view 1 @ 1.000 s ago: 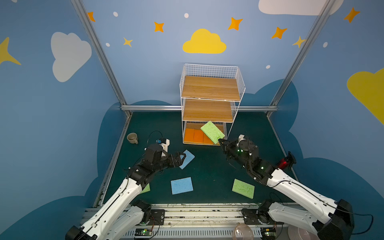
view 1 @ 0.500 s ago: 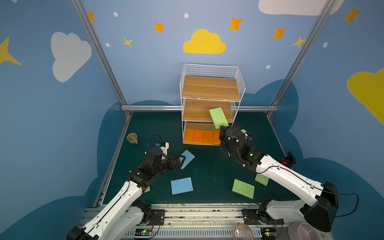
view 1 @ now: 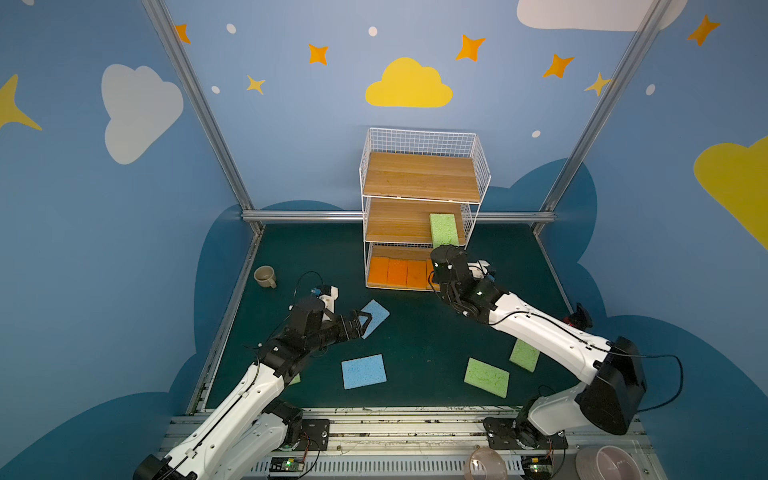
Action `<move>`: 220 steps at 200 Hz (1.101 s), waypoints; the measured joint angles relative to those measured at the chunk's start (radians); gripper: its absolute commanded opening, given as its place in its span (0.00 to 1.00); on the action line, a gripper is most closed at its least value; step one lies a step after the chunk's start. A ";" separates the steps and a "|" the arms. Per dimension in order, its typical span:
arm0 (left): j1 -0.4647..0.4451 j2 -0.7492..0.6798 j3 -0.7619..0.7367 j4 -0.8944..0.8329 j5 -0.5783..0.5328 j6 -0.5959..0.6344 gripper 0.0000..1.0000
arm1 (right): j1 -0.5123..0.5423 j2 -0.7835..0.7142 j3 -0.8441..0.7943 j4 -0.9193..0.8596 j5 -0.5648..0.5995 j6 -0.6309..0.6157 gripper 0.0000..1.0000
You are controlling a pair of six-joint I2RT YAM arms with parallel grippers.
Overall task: Place and organize the cleaning sponges onto the shelf
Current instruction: 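Lift the green sponge with the right gripper to the middle shelf while left withdraws, then lower the green sponge onto the middle shelf board and open the right gripper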
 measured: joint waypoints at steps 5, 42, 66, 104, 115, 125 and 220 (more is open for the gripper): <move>0.000 0.000 0.005 -0.006 0.003 0.002 0.99 | -0.001 0.004 0.002 -0.002 0.004 0.003 0.00; 0.000 0.000 0.029 -0.028 0.019 0.010 0.99 | -0.020 0.010 0.024 -0.014 0.034 0.018 0.00; 0.000 0.014 0.030 -0.029 0.028 0.013 0.99 | -0.039 0.016 0.044 -0.018 0.042 0.021 0.00; 0.000 0.039 0.030 -0.029 0.035 0.014 0.99 | -0.068 0.040 0.052 -0.019 0.035 0.021 0.00; 0.000 0.042 0.030 -0.029 0.037 0.013 0.99 | -0.073 0.048 0.052 -0.019 0.030 0.021 0.00; 0.000 0.043 0.030 -0.028 0.037 0.013 0.99 | -0.078 0.055 0.052 -0.018 0.023 0.021 0.00; 0.000 0.045 0.030 -0.028 0.037 0.013 0.99 | -0.128 0.081 0.051 0.075 -0.068 0.017 0.21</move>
